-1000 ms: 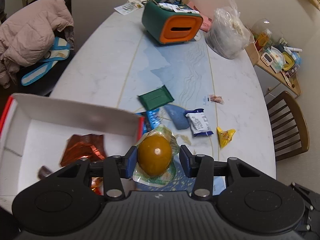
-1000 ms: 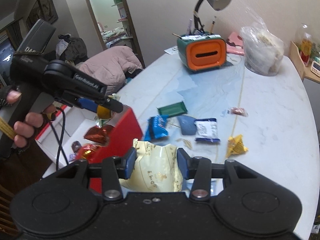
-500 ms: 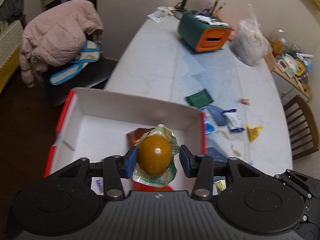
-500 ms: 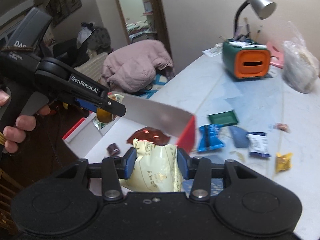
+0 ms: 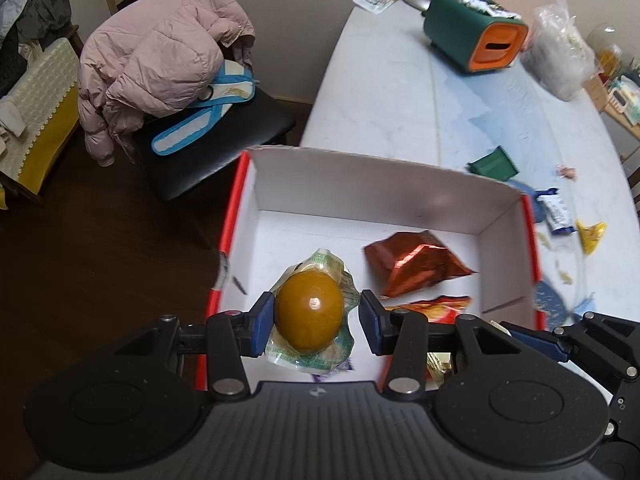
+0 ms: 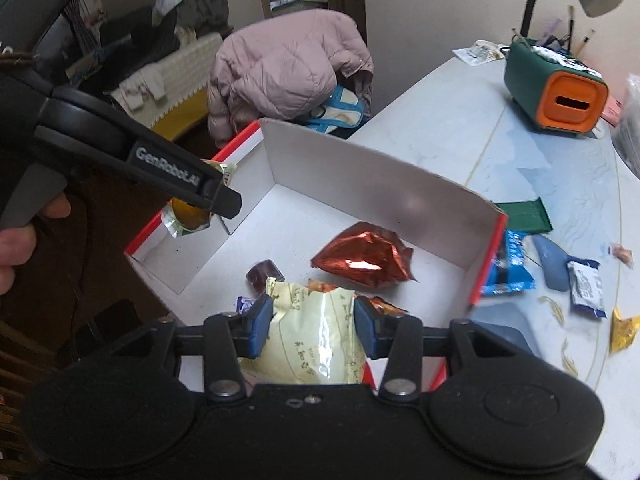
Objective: Organize snacks
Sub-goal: 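Open the left tool to drop the pastry while the right tool releases the cream bag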
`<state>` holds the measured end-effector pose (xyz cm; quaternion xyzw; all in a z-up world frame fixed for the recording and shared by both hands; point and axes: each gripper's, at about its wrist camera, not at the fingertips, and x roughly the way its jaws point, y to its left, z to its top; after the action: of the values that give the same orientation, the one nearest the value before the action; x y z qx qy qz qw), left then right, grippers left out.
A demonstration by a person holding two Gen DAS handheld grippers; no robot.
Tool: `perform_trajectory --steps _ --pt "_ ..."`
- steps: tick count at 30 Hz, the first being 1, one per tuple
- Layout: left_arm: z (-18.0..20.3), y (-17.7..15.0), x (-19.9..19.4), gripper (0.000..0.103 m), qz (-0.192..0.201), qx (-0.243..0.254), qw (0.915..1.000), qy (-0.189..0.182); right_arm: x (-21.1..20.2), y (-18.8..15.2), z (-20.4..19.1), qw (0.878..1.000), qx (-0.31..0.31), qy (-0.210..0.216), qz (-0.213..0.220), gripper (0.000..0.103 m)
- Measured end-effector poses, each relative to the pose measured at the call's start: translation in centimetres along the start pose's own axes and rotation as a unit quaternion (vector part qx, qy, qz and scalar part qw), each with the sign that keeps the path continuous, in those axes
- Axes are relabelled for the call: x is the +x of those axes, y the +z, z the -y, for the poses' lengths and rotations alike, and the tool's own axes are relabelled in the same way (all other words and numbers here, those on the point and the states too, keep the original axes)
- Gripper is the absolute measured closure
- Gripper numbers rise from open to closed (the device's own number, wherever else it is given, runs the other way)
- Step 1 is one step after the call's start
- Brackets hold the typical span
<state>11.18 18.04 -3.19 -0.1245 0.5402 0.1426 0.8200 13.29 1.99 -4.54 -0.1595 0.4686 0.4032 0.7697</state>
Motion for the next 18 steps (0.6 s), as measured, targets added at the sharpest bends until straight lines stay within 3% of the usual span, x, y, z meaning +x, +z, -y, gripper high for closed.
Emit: perform_trajectory --steps 18 --pt "-0.3 0.8 7.3 0.059 -0.048 0.036 0.9981 0.014 7.0 2.0 -2.5 0.998 -0.021 -0.027 -0.047 0.060"
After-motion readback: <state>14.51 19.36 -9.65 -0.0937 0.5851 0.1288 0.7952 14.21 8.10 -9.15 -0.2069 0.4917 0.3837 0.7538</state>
